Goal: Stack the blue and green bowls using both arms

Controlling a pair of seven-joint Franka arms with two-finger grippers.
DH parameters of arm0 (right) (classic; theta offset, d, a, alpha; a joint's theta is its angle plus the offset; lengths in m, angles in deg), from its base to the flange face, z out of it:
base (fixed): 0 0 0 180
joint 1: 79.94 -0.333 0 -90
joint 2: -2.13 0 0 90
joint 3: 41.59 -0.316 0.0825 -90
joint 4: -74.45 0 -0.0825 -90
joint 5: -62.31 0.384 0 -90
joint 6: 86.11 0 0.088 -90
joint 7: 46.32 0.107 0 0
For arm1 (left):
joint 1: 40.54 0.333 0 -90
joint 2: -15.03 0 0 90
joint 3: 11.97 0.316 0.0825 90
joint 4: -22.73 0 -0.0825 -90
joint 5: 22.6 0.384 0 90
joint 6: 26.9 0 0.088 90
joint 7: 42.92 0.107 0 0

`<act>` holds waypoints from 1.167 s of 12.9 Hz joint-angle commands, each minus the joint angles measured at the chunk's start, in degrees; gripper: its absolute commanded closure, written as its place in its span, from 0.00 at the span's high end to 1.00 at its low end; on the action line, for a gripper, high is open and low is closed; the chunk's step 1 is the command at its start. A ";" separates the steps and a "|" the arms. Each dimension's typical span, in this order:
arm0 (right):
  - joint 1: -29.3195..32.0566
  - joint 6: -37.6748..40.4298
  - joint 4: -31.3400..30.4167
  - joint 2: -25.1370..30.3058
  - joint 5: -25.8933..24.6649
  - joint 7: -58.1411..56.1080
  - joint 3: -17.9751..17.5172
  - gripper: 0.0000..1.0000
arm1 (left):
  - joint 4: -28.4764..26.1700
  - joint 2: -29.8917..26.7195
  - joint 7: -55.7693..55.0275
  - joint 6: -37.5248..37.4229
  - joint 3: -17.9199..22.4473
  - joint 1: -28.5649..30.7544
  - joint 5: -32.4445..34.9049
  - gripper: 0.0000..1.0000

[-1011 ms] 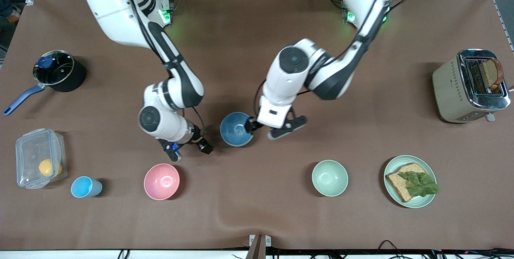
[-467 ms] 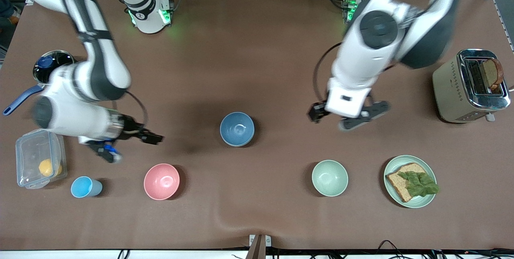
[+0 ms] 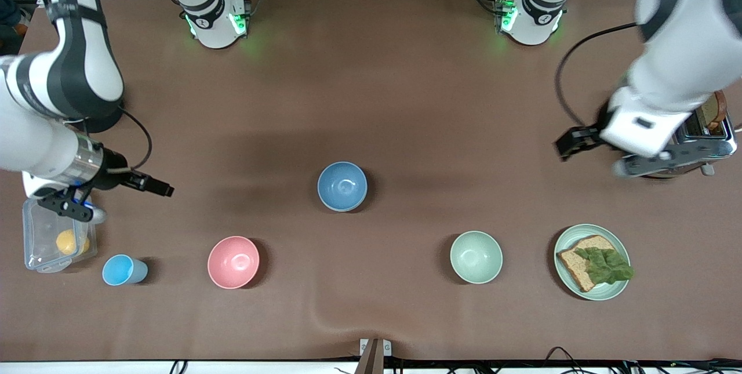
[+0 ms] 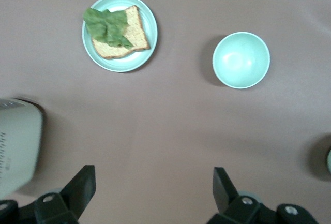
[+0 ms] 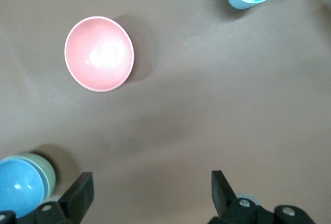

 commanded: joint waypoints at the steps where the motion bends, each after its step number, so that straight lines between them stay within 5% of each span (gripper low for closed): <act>1: -0.13 5.55 -1.60 6.72 -2.27 -4.63 -0.80 1.00 | -4.15 -4.97 5.33 -1.34 -0.60 2.37 -0.60 1.00; 7: 3.20 22.18 3.31 13.34 -4.11 -16.25 -0.54 1.00 | -9.17 -11.22 12.29 -2.48 0.37 5.02 -2.80 1.00; 9: 3.47 23.07 5.78 13.34 -7.79 -16.25 -0.62 1.00 | -9.08 -11.40 14.12 -3.44 0.63 5.28 -2.89 1.00; 15: 4.35 25.36 6.75 16.32 -7.55 -15.29 1.40 1.00 | -8.82 -11.83 14.93 -4.50 1.07 5.46 -4.20 1.00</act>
